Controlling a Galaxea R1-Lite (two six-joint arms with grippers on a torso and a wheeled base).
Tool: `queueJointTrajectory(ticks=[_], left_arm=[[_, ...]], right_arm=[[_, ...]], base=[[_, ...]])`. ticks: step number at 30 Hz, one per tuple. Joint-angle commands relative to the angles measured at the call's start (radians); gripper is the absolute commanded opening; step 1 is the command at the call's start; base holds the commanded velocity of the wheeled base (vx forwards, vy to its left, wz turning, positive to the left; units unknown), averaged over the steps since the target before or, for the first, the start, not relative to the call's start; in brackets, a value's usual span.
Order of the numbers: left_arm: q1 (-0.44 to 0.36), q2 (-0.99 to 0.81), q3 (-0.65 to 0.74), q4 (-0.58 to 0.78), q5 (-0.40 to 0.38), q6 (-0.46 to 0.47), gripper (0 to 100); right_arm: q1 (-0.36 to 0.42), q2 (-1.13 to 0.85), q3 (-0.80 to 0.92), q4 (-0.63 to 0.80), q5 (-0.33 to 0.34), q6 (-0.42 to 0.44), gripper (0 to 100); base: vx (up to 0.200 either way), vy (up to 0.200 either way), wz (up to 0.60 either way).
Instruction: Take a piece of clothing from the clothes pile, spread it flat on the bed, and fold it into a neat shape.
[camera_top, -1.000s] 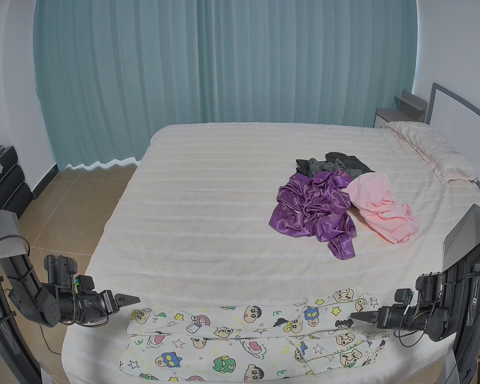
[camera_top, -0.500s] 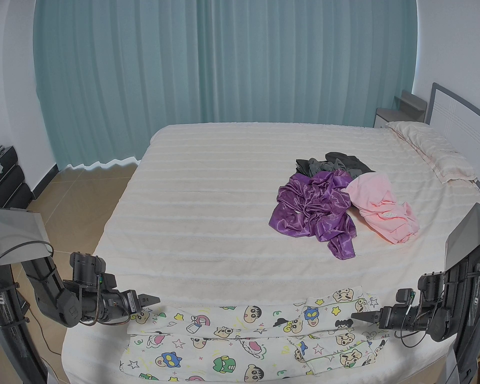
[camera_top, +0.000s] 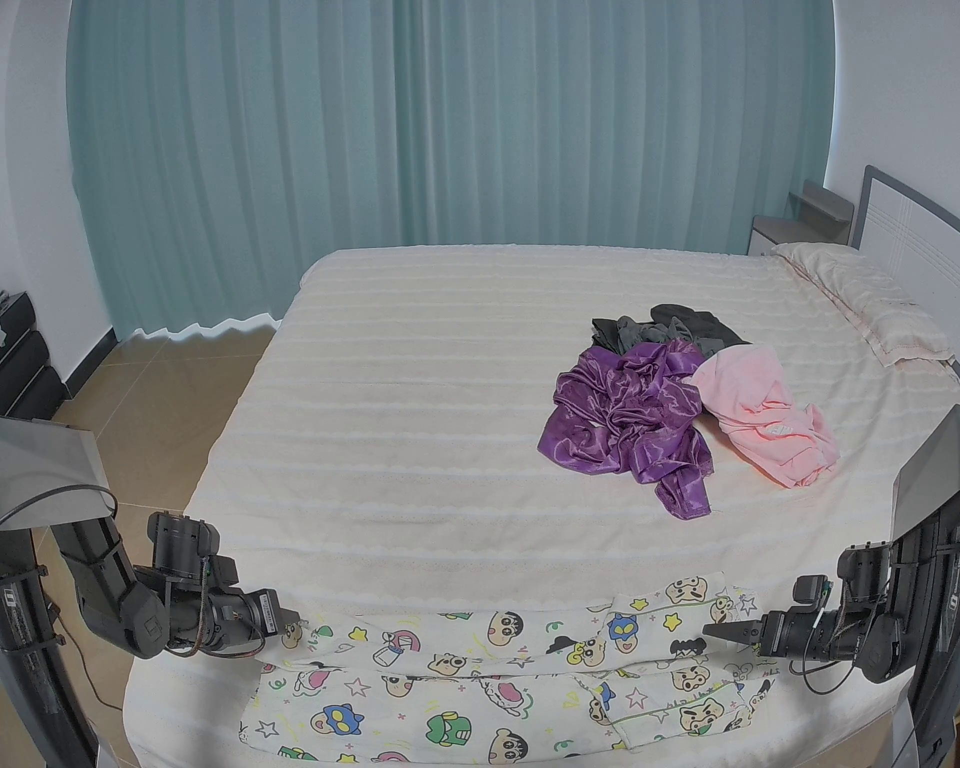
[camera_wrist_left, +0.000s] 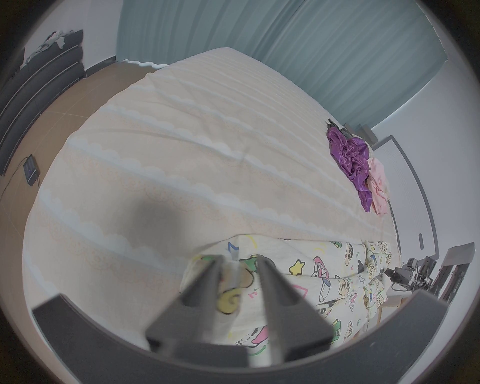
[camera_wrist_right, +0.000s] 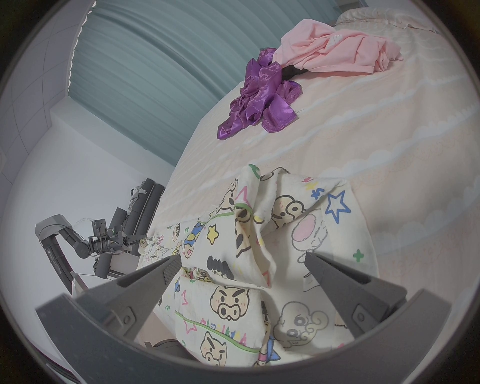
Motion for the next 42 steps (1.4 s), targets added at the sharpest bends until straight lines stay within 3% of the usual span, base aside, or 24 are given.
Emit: queueJointTrajectory(ticks=[1,14,18,26,42], left_arm=[[0.006,-0.03,0.008,0.0,0.006,0.001,0],[0.029,-0.161,0.002,-0.003,-0.013,0.0,0],[0.03,-0.163,-0.009,-0.012,-0.024,0.001,0],[0.045,-0.151,-0.023,-0.071,-0.125,0.0,0],[0.114,-0.095,-0.027,-0.083,-0.151,0.009,0]], right_arm=[[0.0,0.002,0.01,-0.007,0.001,0.0,100],[0.0,0.005,0.012,-0.007,0.001,0.0,100],[0.0,0.006,0.012,-0.007,-0.001,0.0,100],[0.001,0.02,-0.002,-0.007,0.001,0.006,100],[0.001,0.025,-0.001,-0.007,0.001,0.007,100]], base=[[0.0,0.0,0.0],[0.0,0.0,0.0],[0.0,0.0,0.0],[0.0,0.0,0.0],[0.0,0.0,0.0]])
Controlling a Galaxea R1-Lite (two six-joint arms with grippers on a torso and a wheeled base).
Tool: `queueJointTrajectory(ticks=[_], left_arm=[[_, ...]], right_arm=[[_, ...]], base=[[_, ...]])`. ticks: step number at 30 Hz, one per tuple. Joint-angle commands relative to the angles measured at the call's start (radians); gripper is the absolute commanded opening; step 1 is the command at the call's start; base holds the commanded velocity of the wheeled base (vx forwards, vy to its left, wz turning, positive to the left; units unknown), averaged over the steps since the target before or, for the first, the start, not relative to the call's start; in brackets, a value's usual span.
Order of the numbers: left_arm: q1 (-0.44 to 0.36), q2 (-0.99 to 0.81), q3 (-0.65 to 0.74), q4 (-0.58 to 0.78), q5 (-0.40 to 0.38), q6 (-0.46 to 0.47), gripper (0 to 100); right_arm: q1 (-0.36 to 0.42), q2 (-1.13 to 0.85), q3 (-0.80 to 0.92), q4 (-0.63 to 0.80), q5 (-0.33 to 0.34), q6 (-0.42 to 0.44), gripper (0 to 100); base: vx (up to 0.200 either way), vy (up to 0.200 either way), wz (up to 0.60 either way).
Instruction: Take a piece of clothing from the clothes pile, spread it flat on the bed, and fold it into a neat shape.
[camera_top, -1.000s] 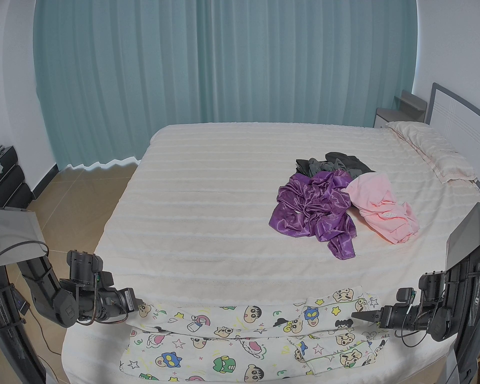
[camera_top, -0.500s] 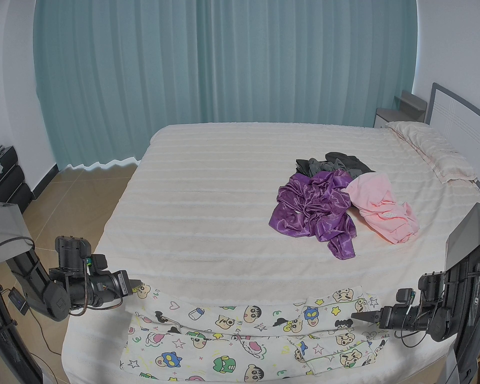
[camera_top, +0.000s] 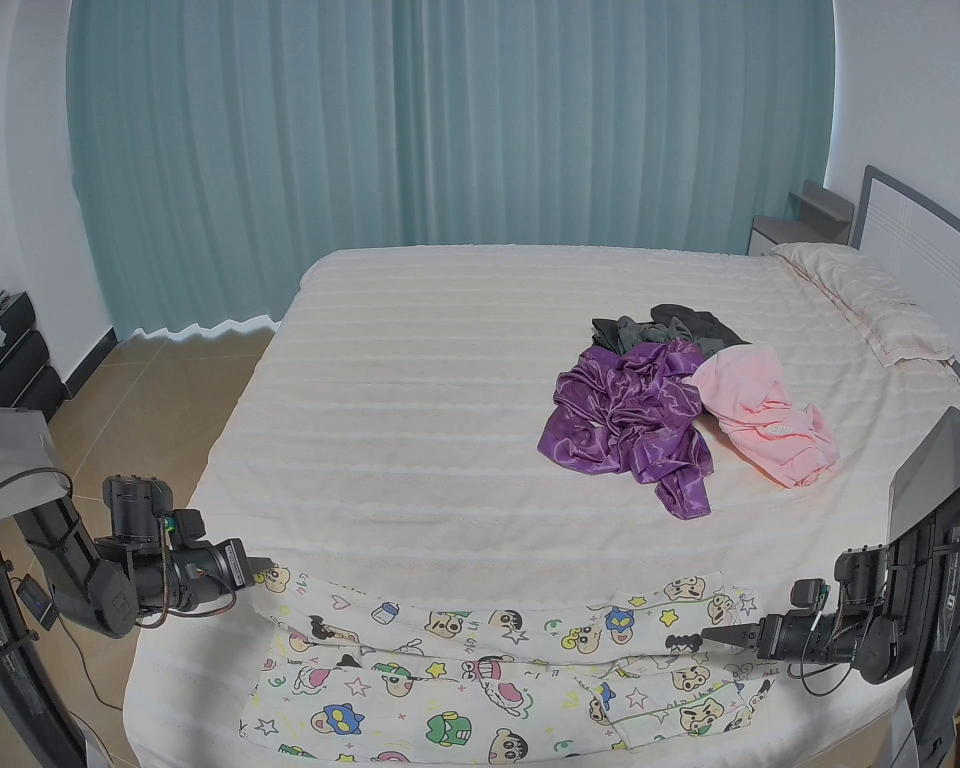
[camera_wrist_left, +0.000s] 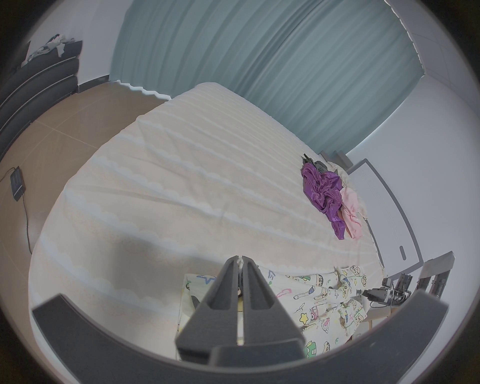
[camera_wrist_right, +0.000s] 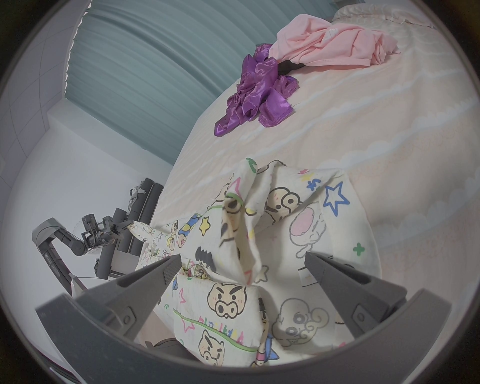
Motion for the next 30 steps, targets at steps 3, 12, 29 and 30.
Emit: queueJointTrajectory(ticks=[3,12,29,30], left_arm=[[0.005,-0.014,0.001,-0.023,-0.05,-0.001,0],[-0.001,-0.02,0.001,-0.058,-0.064,0.003,0],[-0.001,-0.035,-0.012,-0.053,-0.064,0.005,0],[-0.001,-0.035,-0.018,-0.052,-0.064,0.005,0]], right_arm=[[0.0,0.012,-0.001,-0.007,0.001,0.001,100],[0.007,0.011,-0.036,-0.007,-0.001,0.094,100],[0.132,0.004,-0.107,-0.007,-0.015,0.288,0],[0.132,0.006,-0.109,-0.007,-0.015,0.288,0]], base=[[0.0,0.0,0.0],[0.0,0.0,0.0],[0.0,0.0,0.0],[0.0,0.0,0.0]])
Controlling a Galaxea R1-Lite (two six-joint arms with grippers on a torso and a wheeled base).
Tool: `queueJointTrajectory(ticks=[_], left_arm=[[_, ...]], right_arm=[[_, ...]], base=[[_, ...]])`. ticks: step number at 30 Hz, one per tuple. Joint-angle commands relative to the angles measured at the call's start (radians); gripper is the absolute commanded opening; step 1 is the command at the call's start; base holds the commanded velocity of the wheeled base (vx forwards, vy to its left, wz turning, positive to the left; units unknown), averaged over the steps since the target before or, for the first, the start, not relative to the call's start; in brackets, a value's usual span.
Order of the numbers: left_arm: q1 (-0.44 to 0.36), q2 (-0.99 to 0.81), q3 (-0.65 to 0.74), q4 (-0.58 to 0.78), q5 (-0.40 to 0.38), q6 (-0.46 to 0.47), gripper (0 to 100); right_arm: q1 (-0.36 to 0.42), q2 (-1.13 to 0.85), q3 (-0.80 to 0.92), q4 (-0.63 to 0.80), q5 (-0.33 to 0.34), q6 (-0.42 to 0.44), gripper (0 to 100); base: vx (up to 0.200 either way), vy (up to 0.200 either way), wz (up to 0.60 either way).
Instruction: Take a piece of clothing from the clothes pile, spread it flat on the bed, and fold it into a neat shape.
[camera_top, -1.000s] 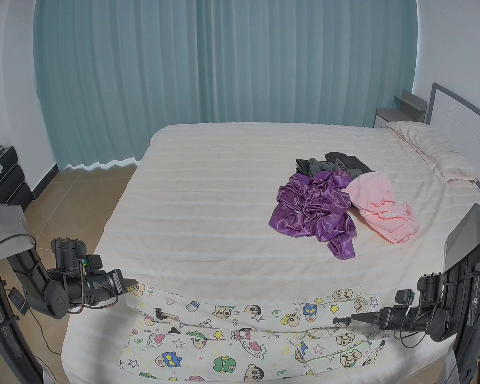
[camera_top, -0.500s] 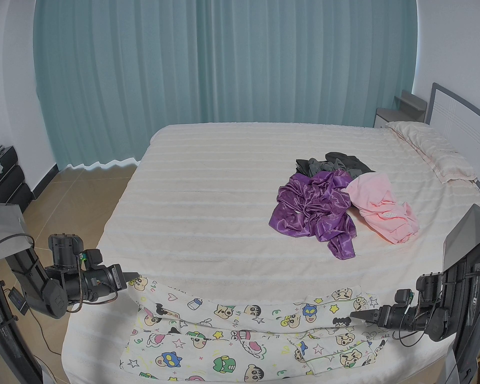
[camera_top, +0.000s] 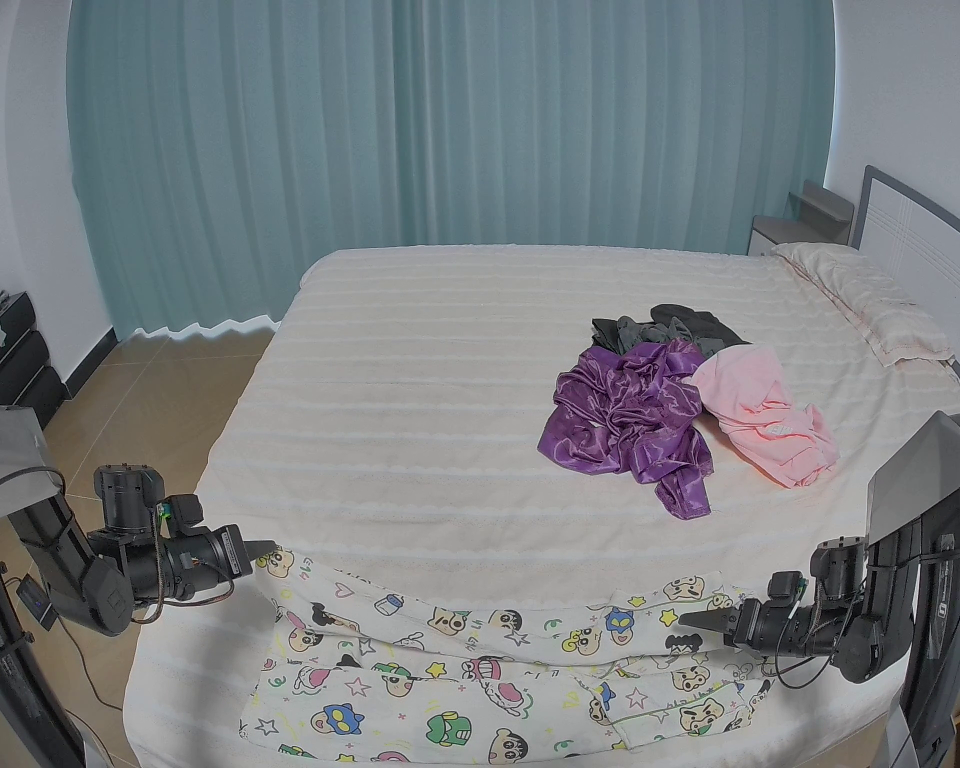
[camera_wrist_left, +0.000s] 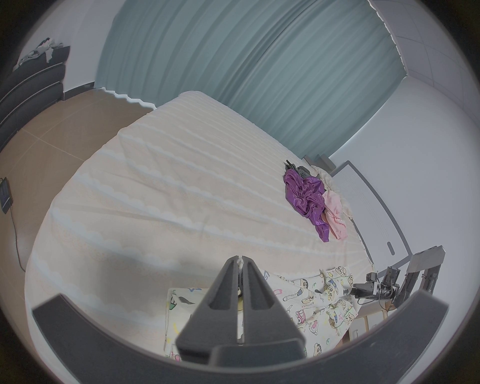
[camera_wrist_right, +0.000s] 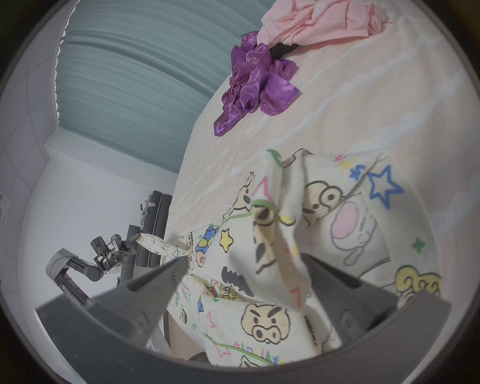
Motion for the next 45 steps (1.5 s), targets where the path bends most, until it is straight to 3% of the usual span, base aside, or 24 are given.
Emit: queueJointTrajectory(ticks=[1,25,36,45], left_arm=[[0.0,-0.004,-0.014,0.002,0.002,-0.001,0],[0.002,0.007,-0.079,-0.004,0.008,0.05,0],[0.015,0.01,0.055,-0.005,0.009,0.176,0],[0.042,0.047,0.171,-0.12,0.012,0.182,0]], right_arm=[[0.009,-0.003,-0.012,-0.007,-0.001,0.005,0],[-0.031,-0.072,-0.002,-0.007,0.019,0.062,0],[-0.031,-0.087,0.025,-0.007,0.019,0.053,0],[-0.031,-0.086,0.041,-0.007,0.019,0.042,0]], base=[[0.0,0.0,0.0],[0.0,0.0,0.0],[0.0,0.0,0.0],[0.0,0.0,0.0]])
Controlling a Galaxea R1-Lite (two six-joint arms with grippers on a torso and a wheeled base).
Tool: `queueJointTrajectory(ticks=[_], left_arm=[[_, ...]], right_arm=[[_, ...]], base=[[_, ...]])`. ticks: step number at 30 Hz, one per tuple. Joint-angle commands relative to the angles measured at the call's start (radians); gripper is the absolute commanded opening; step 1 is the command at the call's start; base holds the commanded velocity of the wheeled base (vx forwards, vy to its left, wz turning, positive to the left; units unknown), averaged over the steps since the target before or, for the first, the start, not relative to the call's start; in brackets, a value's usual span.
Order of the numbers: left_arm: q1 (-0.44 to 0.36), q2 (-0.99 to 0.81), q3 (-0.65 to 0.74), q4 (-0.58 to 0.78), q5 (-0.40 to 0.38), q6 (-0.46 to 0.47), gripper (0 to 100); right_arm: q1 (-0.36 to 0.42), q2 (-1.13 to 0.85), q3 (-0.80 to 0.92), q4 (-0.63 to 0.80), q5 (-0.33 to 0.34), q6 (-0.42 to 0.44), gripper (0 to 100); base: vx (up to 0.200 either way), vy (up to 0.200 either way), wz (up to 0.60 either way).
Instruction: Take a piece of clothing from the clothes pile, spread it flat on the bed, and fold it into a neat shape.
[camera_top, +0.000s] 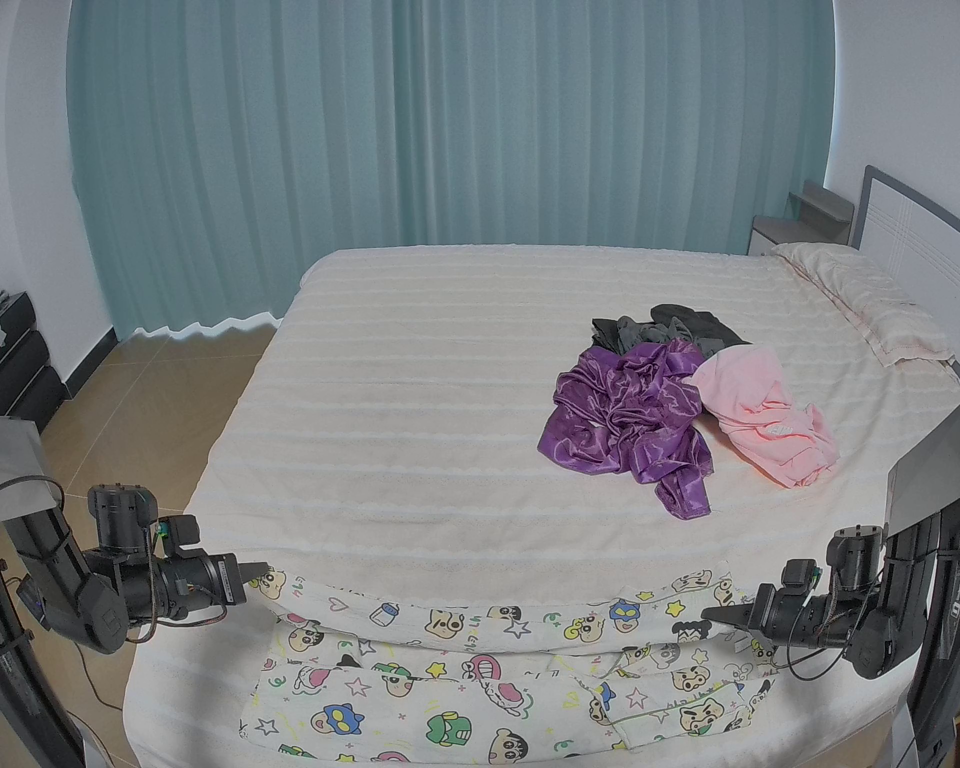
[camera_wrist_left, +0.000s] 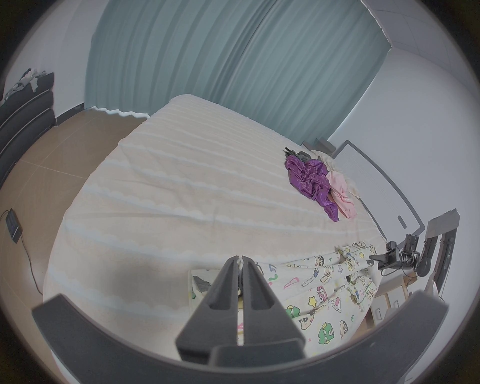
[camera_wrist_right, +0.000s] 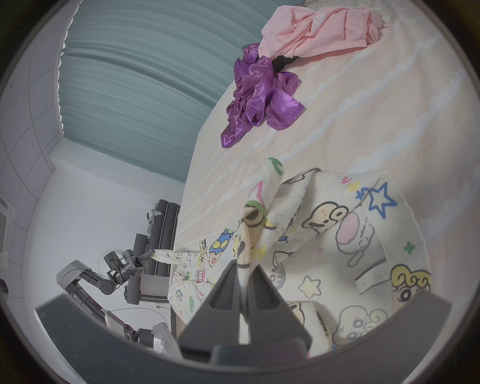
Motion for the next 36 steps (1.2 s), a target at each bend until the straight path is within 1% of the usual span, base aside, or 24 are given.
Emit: queueJointTrajectory(ticks=[1,4,6,8,11,12,16,20,23,29,36], left_arm=[[0.016,0.046,0.065,-0.057,0.007,0.002,0],[0.019,0.106,0.1,-0.12,0.029,0.006,0],[0.019,0.154,0.126,-0.161,0.052,0.031,0],[0.019,0.22,0.166,-0.221,0.075,0.086,0],[0.019,0.266,0.204,-0.271,0.075,0.123,0],[0.019,0.29,0.232,-0.307,0.073,0.137,0],[0.019,0.319,0.267,-0.37,0.073,0.141,0],[0.019,0.329,0.273,-0.382,0.073,0.143,0],[0.019,0.333,0.273,-0.382,0.075,0.143,0],[0.019,0.335,0.273,-0.38,0.075,0.143,0],[0.019,0.333,0.273,-0.379,0.075,0.143,0]], right_arm=[[0.0,-0.001,0.009,-0.007,-0.001,-0.004,0],[0.002,0.001,0.021,-0.007,0.001,-0.022,0],[0.003,0.005,0.029,-0.007,0.001,-0.041,0],[0.003,0.007,0.037,-0.007,0.001,-0.059,0],[0.003,0.009,0.041,-0.007,-0.001,-0.067,0],[0.003,0.009,0.046,-0.007,-0.001,-0.071,0],[0.005,0.01,0.053,-0.007,-0.002,-0.074,0],[0.003,0.012,0.056,-0.007,-0.002,-0.08,0],[0.003,0.024,0.07,-0.007,-0.004,-0.111,0],[0.002,0.073,0.083,-0.007,-0.011,-0.202,0],[0.002,0.075,0.083,-0.006,-0.013,-0.209,0]], base=[[0.0,0.0,0.0],[0.0,0.0,0.0],[0.0,0.0,0.0],[0.0,0.0,0.0],[0.0,0.0,0.0],[0.0,0.0,0.0],[0.0,0.0,0.0],[0.0,0.0,0.0],[0.0,0.0,0.0],[0.0,0.0,0.0],[0.0,0.0,0.0]])
